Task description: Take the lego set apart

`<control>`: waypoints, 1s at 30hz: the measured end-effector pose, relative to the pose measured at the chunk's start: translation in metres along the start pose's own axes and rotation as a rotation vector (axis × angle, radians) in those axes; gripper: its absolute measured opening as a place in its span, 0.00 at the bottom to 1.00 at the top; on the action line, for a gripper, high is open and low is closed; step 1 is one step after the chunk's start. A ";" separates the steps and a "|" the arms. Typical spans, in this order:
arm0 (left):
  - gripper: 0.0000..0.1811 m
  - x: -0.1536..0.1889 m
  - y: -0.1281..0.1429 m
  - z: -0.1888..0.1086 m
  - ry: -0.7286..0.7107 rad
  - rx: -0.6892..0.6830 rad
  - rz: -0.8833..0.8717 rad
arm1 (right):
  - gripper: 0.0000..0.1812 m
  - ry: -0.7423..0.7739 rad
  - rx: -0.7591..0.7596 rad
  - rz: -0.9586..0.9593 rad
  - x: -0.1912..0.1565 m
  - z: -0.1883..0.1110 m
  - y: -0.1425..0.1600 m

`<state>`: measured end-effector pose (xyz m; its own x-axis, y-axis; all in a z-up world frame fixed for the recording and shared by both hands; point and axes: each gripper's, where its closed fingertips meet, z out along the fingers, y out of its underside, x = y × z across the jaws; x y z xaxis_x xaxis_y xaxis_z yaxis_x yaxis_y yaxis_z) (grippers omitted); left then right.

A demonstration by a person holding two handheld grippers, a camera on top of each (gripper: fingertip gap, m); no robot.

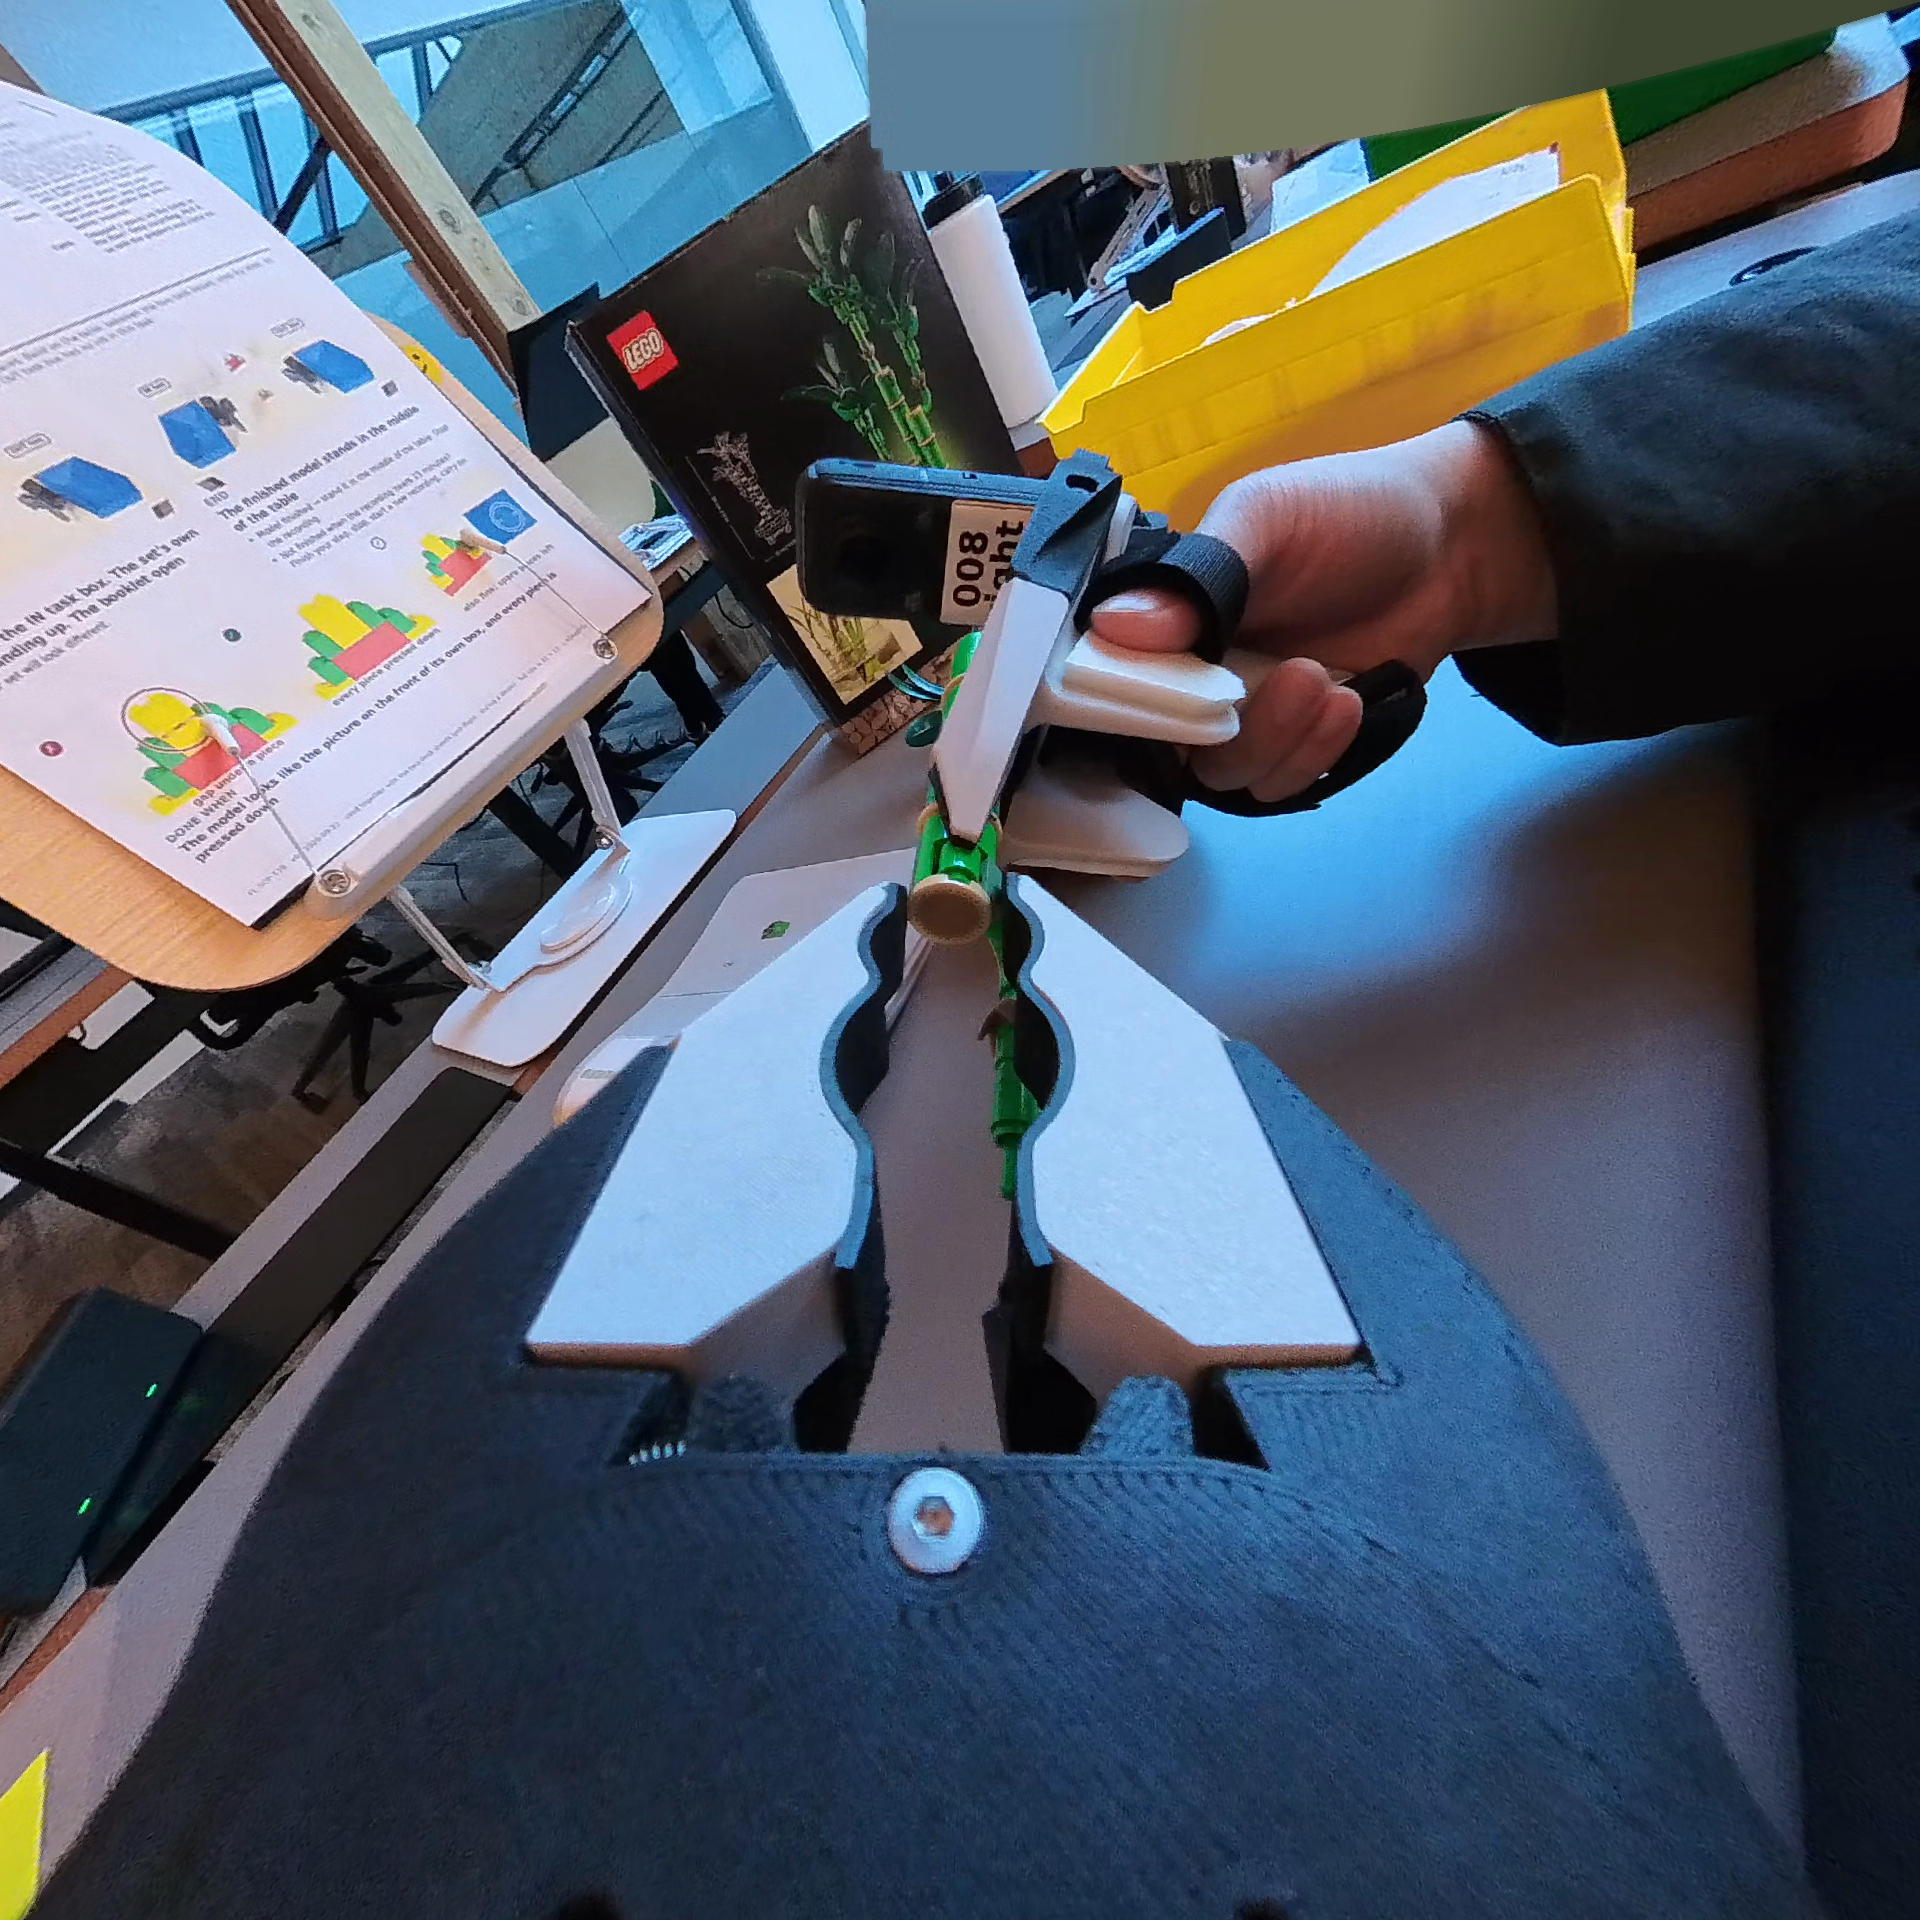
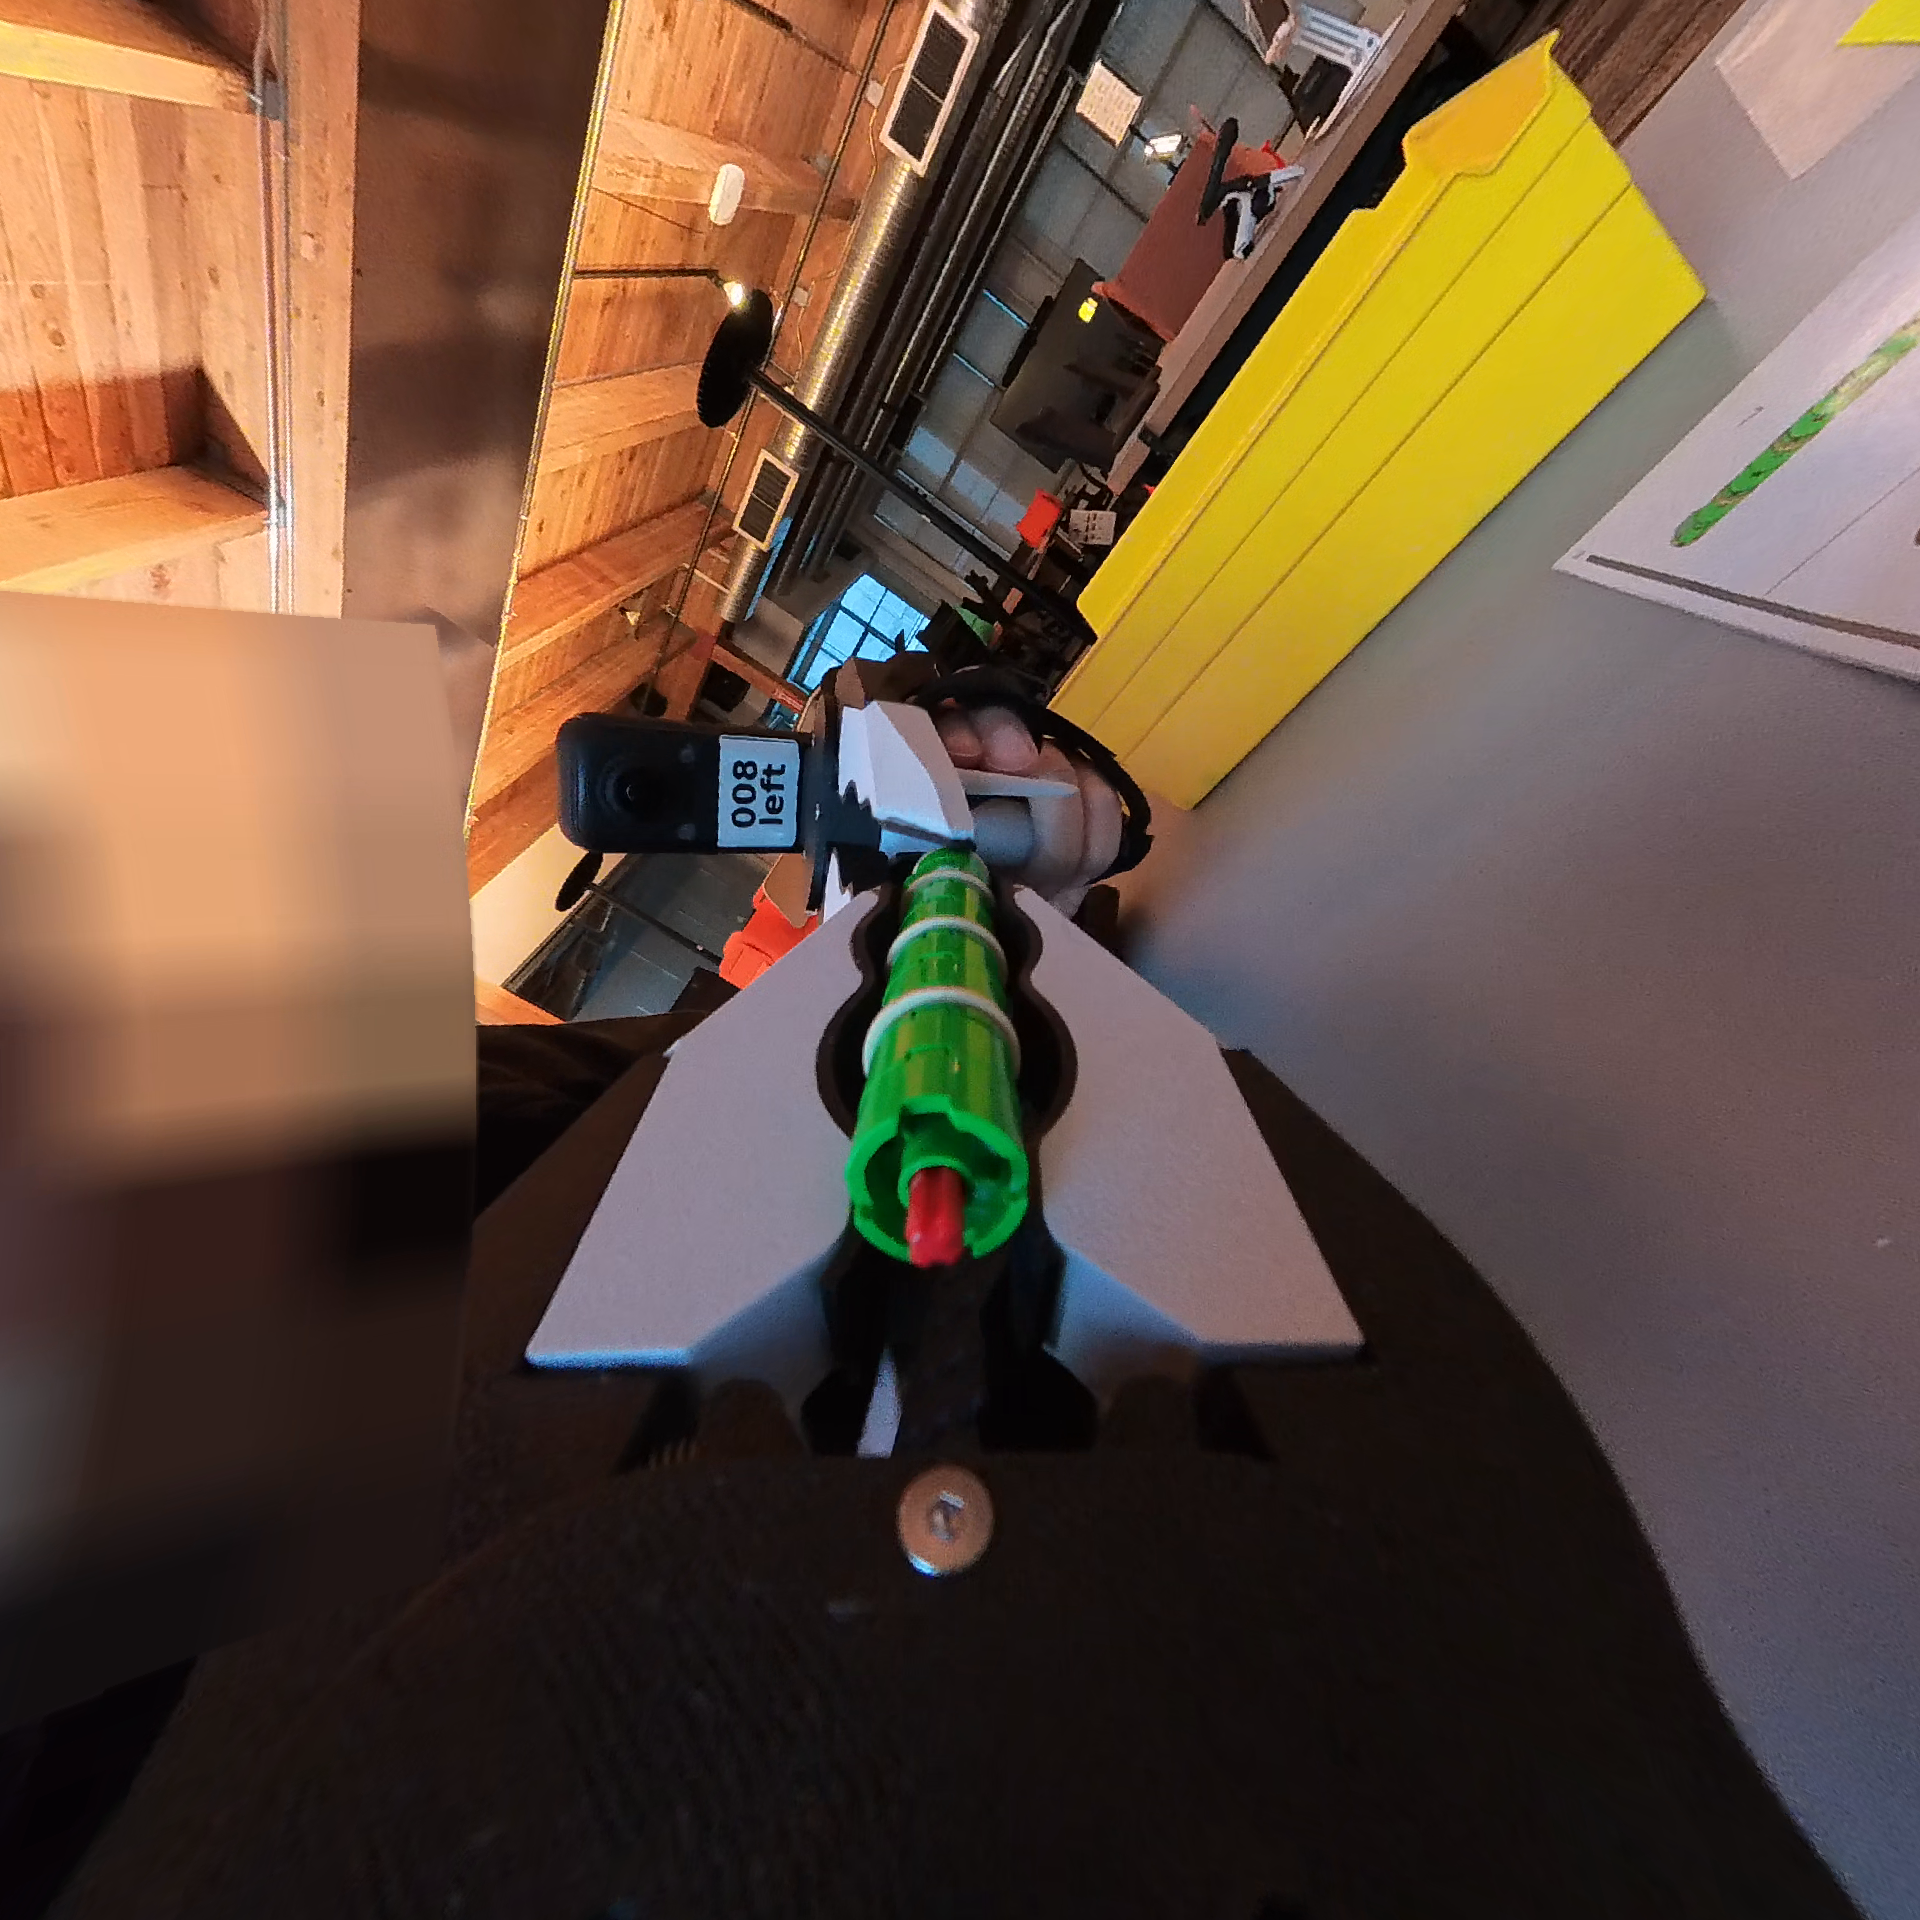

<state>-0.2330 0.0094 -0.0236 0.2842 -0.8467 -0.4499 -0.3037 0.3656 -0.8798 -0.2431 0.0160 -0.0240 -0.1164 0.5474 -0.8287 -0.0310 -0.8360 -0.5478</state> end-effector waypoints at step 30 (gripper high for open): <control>0.07 0.000 -0.009 -0.004 0.088 0.061 -0.159 | 0.08 -0.041 0.003 0.024 -0.008 0.000 0.000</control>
<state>-0.2340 0.0045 -0.0151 0.2431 -0.9251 -0.2916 -0.2052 0.2448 -0.9476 -0.2423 0.0114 -0.0171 -0.1582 0.5254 -0.8360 -0.0307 -0.8489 -0.5277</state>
